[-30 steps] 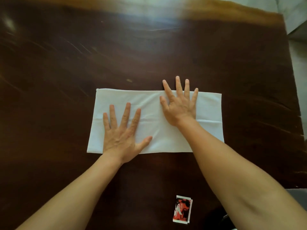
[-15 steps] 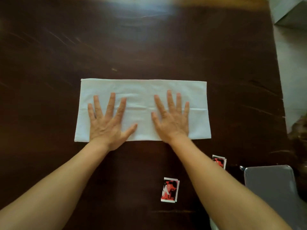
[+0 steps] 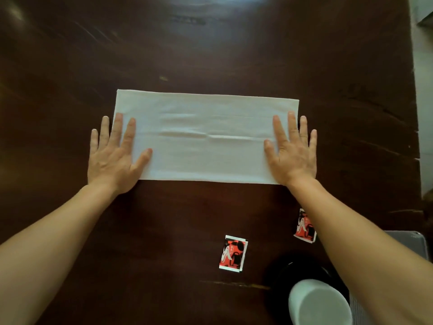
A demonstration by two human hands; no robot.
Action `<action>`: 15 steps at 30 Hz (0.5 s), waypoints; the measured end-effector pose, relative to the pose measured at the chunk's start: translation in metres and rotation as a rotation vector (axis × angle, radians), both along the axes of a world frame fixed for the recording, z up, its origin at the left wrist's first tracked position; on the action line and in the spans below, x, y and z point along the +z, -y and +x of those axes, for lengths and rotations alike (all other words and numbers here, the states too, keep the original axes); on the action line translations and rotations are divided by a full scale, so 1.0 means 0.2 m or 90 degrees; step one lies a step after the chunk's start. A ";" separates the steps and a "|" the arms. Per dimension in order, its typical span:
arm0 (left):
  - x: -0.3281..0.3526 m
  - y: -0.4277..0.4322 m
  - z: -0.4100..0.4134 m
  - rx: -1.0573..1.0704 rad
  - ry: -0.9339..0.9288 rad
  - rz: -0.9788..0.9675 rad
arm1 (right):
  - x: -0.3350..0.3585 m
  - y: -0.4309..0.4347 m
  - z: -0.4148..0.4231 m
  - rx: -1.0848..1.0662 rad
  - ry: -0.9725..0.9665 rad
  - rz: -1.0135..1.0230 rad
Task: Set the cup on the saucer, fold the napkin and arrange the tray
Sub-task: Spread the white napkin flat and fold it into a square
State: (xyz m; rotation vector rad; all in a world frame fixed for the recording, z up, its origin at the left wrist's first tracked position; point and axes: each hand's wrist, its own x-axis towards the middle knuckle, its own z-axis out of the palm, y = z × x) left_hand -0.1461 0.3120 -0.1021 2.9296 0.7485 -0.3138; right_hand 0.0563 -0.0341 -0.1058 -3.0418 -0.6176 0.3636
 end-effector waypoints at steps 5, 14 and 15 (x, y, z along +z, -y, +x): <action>0.04 0.01 0.07 0.050 -0.091 -0.026 | 0.02 -0.03 0.01 -0.014 -0.036 -0.034; 0.07 0.58 -0.20 -0.045 0.059 -0.090 | 0.16 -0.61 -0.93 0.214 -0.193 0.194; 0.04 0.59 -0.30 -0.069 0.045 -0.084 | 0.13 -0.60 -0.98 0.206 -0.214 0.159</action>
